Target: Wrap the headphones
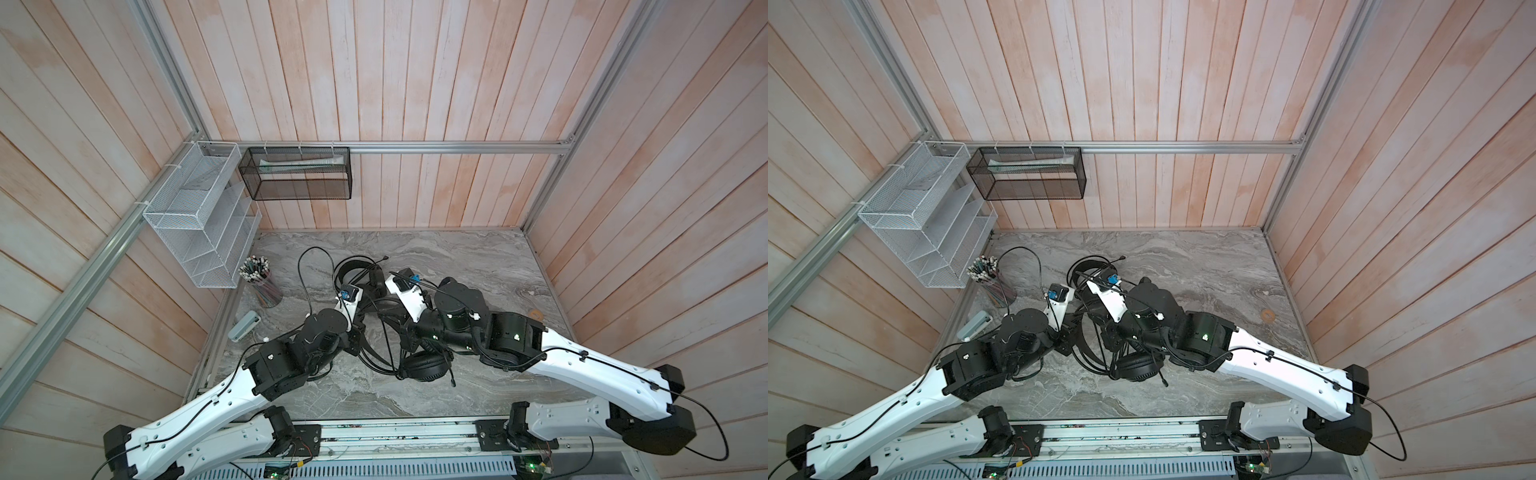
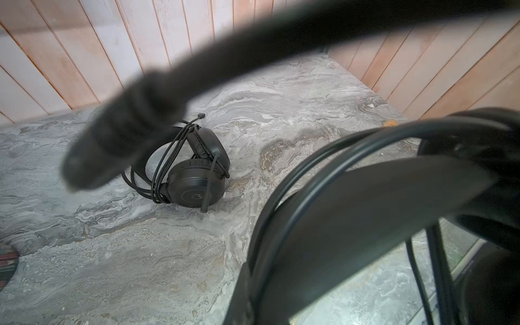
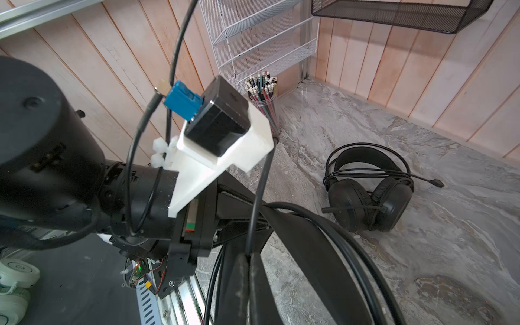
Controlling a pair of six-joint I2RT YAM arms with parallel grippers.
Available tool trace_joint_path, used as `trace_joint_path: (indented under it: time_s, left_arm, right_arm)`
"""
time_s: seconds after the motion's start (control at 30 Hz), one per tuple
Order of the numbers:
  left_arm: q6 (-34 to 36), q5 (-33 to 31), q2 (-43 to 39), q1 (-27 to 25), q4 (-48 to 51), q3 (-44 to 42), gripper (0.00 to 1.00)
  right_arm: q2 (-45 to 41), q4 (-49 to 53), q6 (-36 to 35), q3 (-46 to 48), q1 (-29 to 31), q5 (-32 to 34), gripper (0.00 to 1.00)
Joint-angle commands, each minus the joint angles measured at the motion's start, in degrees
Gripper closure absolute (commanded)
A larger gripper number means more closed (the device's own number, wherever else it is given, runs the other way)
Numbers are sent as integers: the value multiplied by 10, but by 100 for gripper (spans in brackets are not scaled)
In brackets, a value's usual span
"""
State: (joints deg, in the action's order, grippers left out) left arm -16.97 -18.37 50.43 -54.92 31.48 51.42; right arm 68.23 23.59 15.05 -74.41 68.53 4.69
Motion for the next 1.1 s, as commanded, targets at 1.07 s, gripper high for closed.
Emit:
trace_joint_path:
  time_s: [1.07]
  left_arm:
    - [48, -11, 49, -76, -55, 0, 100]
  right_arm:
    - [-72, 4, 82, 96, -82, 268, 100]
